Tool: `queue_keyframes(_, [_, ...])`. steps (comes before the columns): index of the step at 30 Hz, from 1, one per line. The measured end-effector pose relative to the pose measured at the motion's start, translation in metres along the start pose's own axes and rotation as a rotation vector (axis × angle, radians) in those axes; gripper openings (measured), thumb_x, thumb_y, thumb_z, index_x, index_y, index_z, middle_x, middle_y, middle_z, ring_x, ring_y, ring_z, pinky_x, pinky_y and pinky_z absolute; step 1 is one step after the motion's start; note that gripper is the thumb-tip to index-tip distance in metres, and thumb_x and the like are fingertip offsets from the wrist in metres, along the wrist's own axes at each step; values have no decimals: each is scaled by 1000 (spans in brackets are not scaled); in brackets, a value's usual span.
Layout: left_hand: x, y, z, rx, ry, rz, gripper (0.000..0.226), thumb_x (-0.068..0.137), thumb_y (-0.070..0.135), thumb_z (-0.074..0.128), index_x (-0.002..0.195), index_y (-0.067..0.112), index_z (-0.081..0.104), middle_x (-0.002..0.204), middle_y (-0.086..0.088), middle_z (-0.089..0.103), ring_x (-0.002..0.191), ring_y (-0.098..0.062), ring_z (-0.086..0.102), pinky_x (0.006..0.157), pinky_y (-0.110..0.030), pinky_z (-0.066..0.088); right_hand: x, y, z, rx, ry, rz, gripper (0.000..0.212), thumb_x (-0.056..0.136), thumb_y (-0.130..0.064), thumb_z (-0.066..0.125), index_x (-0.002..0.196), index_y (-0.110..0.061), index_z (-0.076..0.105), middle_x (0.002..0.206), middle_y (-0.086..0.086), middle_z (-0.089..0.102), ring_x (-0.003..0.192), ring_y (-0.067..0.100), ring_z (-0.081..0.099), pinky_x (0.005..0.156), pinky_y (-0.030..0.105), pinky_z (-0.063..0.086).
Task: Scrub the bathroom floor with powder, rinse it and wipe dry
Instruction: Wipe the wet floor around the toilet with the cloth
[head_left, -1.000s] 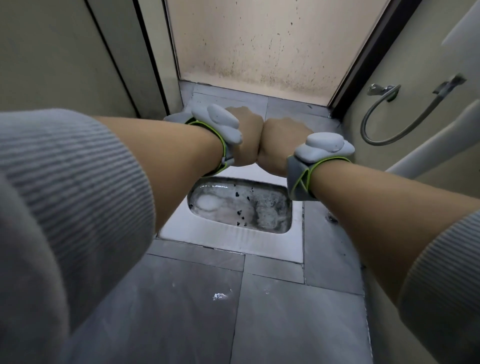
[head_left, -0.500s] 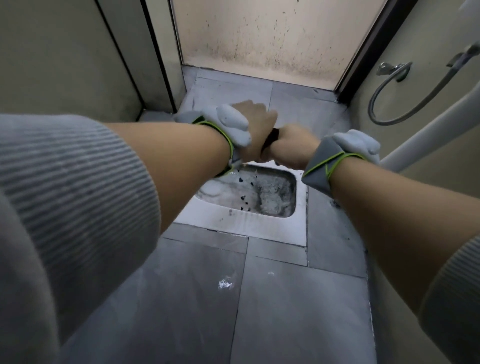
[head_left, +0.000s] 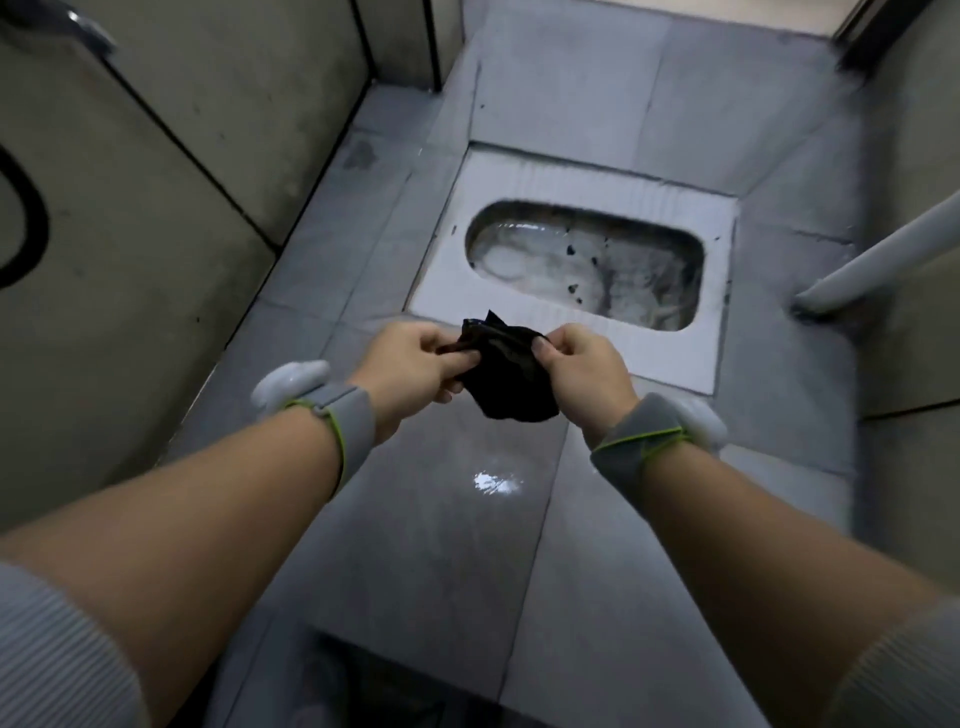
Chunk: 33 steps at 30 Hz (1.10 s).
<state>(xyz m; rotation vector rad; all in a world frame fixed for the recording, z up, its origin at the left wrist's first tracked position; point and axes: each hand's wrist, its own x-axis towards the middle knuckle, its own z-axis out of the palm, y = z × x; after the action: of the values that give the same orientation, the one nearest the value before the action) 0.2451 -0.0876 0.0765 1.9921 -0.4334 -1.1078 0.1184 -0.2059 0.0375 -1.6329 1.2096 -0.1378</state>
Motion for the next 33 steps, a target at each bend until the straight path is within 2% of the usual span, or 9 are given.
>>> queue_keyframes(4, [-12, -57, -29, 29, 178, -105, 12, 92, 14, 61, 86, 5, 67, 75, -14, 63, 58, -19, 57, 49, -25, 46, -9, 37, 41, 178, 88, 189, 28, 72, -47, 53, 66, -20, 54, 77, 6, 63, 87, 35, 64, 84, 55, 53])
queue_keyframes(8, [-19, -103, -60, 201, 248, -154, 19, 89, 19, 65, 72, 11, 68, 71, -13, 68, 65, -28, 63, 61, -37, 52, -26, 41, 66, 86, 76, 198, 26, 88, -36, 59, 70, -19, 52, 79, 8, 62, 86, 35, 62, 83, 50, 53])
queue_keyframes(13, [-30, -149, -111, 481, 399, -123, 16, 89, 17, 61, 90, 20, 76, 88, -2, 72, 91, -25, 63, 76, -31, 49, -51, 35, 126, 45, -59, 148, 25, 85, -30, 67, 68, -19, 52, 76, 9, 63, 83, 35, 64, 79, 55, 53])
queue_keyframes(18, [-37, -168, -159, 474, 564, 200, 25, 88, 9, 46, 96, 16, 69, 96, -5, 66, 88, -24, 60, 80, -40, 50, -70, 14, 174, -14, -79, -240, 27, 81, -19, 71, 66, -19, 49, 85, 6, 58, 86, 25, 55, 77, 43, 47])
queue_keyframes(21, [-47, -207, -186, 760, 352, 297, 25, 86, 13, 45, 101, 18, 65, 101, -5, 62, 93, -27, 59, 79, -42, 48, -82, 29, 214, -155, -239, -381, 19, 80, -23, 68, 72, -18, 52, 87, 3, 56, 88, 25, 54, 78, 43, 47])
queue_keyframes(24, [-58, -252, -193, 1098, -71, -44, 37, 88, 12, 50, 120, 27, 59, 122, -3, 55, 114, -27, 53, 94, -41, 45, -95, 65, 247, -535, -401, -314, 11, 86, -27, 64, 89, -18, 58, 94, 3, 56, 96, 27, 53, 85, 38, 44])
queue_keyframes(27, [-62, -281, -192, 1049, -86, -93, 42, 89, 13, 47, 128, 27, 55, 128, -5, 53, 117, -27, 51, 97, -39, 43, -101, 80, 271, -545, -290, -476, 37, 86, -26, 58, 122, -15, 59, 127, 7, 53, 120, 30, 46, 101, 33, 35])
queue_keyframes(29, [-61, -299, -190, 982, -67, -27, 48, 90, 10, 45, 135, 25, 49, 135, -3, 49, 123, -25, 46, 102, -37, 39, -99, 89, 291, -607, -312, -626, 57, 85, -29, 54, 140, -14, 48, 149, 10, 39, 137, 31, 34, 115, 40, 27])
queue_keyframes(33, [-60, -331, -189, 909, -98, 39, 56, 91, 5, 42, 145, 20, 38, 151, 1, 35, 135, -21, 36, 111, -31, 30, -88, 106, 334, -691, -240, -636, 70, 89, -38, 46, 151, -10, 29, 159, 10, 23, 146, 30, 20, 119, 46, 11])
